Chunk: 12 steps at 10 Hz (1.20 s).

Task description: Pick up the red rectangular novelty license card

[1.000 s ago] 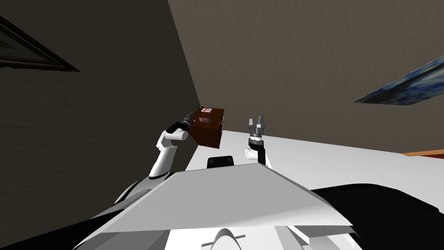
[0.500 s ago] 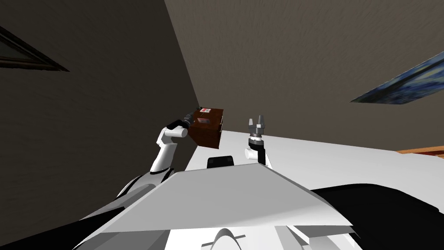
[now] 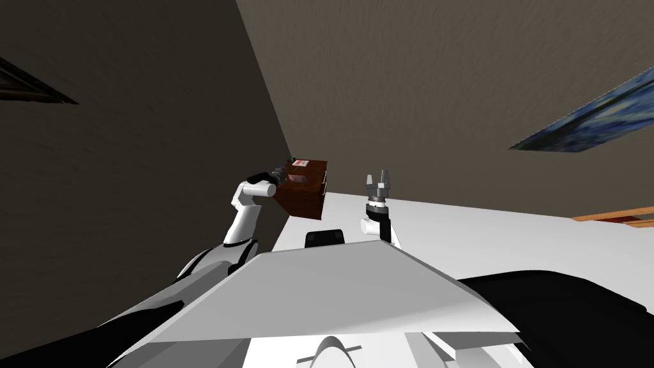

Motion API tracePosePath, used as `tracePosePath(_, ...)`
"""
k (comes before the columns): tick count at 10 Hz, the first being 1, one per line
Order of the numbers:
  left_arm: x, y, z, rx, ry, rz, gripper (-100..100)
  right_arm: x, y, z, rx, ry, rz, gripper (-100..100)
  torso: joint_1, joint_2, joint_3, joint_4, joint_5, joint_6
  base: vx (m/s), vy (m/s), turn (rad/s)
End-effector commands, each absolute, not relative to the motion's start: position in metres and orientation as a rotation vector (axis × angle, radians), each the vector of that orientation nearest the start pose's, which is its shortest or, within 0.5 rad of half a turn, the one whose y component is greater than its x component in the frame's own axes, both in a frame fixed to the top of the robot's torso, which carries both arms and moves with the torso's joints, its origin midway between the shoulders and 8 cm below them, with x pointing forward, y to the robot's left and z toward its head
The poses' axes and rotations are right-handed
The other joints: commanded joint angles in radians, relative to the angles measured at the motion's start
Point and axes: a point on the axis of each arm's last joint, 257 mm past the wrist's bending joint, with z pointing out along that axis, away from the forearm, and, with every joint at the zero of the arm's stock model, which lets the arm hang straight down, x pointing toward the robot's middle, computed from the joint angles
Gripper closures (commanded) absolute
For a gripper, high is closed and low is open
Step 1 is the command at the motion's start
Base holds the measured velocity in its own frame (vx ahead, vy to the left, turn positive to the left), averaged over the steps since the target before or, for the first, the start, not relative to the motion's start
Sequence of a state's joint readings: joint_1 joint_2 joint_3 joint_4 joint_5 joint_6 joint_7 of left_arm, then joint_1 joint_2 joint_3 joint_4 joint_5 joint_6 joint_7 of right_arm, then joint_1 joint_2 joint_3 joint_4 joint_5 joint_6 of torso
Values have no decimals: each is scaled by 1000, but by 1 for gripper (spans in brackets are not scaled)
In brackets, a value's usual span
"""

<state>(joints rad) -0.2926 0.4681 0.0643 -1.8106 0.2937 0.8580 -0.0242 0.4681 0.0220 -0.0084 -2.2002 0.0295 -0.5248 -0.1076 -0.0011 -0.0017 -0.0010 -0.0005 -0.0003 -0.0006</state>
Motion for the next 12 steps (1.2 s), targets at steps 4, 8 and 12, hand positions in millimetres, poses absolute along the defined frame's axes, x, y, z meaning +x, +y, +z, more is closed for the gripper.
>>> tracePosePath(4, 591, 327, -139, -1321, 1621, -818, -100, 357, -280, 4, 717, 598, 1381, 0, 0, 0, 0, 0, 0, 0, 23, -15, -22)
tracePosePath(8, 599, 340, -149, -1407, 1689, -731, -100, 357, -280, 4, 717, 598, 1381, 0, 0, -2, -1, 0, 0, 0, 40, -18, -47)
tracePosePath(12, 603, 349, -153, -1483, 1747, -657, -100, 357, -280, 4, 717, 598, 1381, 0, 1, -1, 0, 0, 0, 0, 39, -11, -42)
